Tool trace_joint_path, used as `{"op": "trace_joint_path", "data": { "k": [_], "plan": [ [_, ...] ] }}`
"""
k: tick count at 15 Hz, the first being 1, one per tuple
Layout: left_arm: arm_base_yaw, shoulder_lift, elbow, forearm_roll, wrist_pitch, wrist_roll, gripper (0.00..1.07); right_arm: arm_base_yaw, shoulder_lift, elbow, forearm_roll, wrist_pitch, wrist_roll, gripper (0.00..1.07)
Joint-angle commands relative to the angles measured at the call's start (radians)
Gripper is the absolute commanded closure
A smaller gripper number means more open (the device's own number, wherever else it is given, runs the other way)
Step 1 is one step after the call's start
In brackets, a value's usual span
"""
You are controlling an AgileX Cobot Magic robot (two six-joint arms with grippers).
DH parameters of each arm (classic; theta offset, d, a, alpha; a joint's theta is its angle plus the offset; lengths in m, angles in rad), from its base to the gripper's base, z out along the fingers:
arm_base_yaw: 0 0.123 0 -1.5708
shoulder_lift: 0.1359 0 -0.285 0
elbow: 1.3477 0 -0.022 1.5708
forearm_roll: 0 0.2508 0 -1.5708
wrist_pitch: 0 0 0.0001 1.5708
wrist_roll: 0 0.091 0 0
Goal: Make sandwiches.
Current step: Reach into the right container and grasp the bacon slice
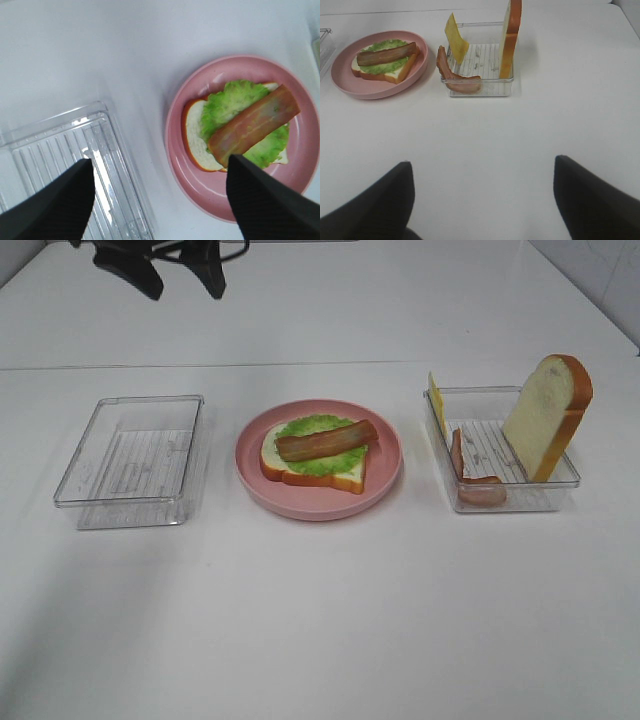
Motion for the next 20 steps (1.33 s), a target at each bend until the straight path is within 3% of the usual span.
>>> {"op": "trace_joint_path", "data": {
  "k": [1, 4, 5, 9, 11, 12, 16, 20],
  "plan": [
    [-0.003, -0.100, -0.005, 0.007, 0.072, -0.002, 0.36, -0.003, -0.012, 0.002, 0.008, -0.012, -0.008, 0.35],
    [-0.028, -0.243, 0.084, 0.005, 0.072, 0.003, 0.36, -0.003, -0.012, 0.002, 0.008, -0.012, -0.008, 0.35],
    [-0.039, -0.290, 0.154, 0.005, 0.071, 0.003, 0.36, -0.003, -0.012, 0.002, 0.008, -0.012, -0.008, 0.35],
    [-0.085, -0.532, 0.525, 0.006, 0.071, 0.002, 0.36, -0.003, -0.012, 0.002, 0.008, -0.012, -0.008, 0.35],
    [-0.098, -0.619, 0.646, 0.006, 0.071, 0.002, 0.36, -0.003, -0.012, 0.002, 0.008, -0.012, -0.008, 0.35],
    [-0.104, -0.753, 0.797, 0.005, 0.070, 0.002, 0.36, -0.003, -0.012, 0.002, 0.008, -0.012, -0.008, 0.35],
    [-0.103, -1.004, 1.047, 0.009, 0.032, 0.001, 0.36, -0.003, -0.012, 0.002, 0.008, -0.012, -0.008, 0.35],
    [-0.103, -1.409, 1.402, 0.012, -0.077, -0.001, 0.36, -0.003, -0.012, 0.002, 0.008, -0.012, -0.008, 0.35]
  ]
}}
